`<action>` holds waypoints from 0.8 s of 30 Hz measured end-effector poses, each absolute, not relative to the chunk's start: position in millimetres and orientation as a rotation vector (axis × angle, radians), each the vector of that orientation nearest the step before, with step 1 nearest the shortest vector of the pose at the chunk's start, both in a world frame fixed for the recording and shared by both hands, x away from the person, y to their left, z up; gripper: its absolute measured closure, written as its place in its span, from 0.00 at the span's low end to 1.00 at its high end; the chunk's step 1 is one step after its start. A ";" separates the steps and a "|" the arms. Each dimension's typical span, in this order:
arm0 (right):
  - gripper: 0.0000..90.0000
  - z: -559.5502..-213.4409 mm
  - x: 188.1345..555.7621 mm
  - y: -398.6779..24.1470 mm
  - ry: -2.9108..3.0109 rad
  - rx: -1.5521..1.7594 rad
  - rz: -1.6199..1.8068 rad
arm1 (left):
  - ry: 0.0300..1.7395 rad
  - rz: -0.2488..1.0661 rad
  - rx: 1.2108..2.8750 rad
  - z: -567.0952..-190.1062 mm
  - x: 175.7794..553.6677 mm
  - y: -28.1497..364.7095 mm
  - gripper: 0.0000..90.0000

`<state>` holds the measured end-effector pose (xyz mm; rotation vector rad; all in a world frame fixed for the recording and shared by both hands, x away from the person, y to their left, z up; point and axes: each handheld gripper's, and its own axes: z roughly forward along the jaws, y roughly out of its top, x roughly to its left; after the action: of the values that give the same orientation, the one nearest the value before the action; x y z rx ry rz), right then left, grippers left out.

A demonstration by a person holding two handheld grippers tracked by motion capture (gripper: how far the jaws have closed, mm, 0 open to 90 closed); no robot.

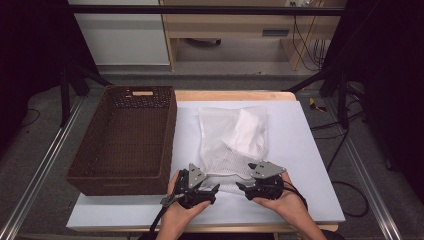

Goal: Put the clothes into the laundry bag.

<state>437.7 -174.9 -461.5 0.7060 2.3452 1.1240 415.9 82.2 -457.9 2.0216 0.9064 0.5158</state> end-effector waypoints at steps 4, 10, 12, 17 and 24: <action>0.17 -458.7 438.3 -177.0 2.326 0.726 1.139 | 0.906 0.512 2.017 -457.7 416.4 82.7 0.16; 0.11 -455.6 438.1 -179.8 2.296 0.748 1.150 | 0.908 0.508 2.013 -457.7 416.4 82.1 0.14; 0.09 -455.1 438.4 -181.1 2.290 0.744 1.154 | 0.905 0.509 2.007 -457.2 416.3 81.9 0.14; 0.08 -452.0 437.8 -183.9 2.264 0.746 1.163 | 0.901 0.509 2.006 -456.3 415.6 81.1 0.12; 0.08 -446.2 438.4 -190.0 2.198 0.793 1.202 | 0.897 0.512 1.993 -452.8 414.6 81.3 0.11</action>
<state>438.4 -190.0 -446.2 0.7932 2.1980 1.2019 414.6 81.3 -452.8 1.9933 0.8972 0.5116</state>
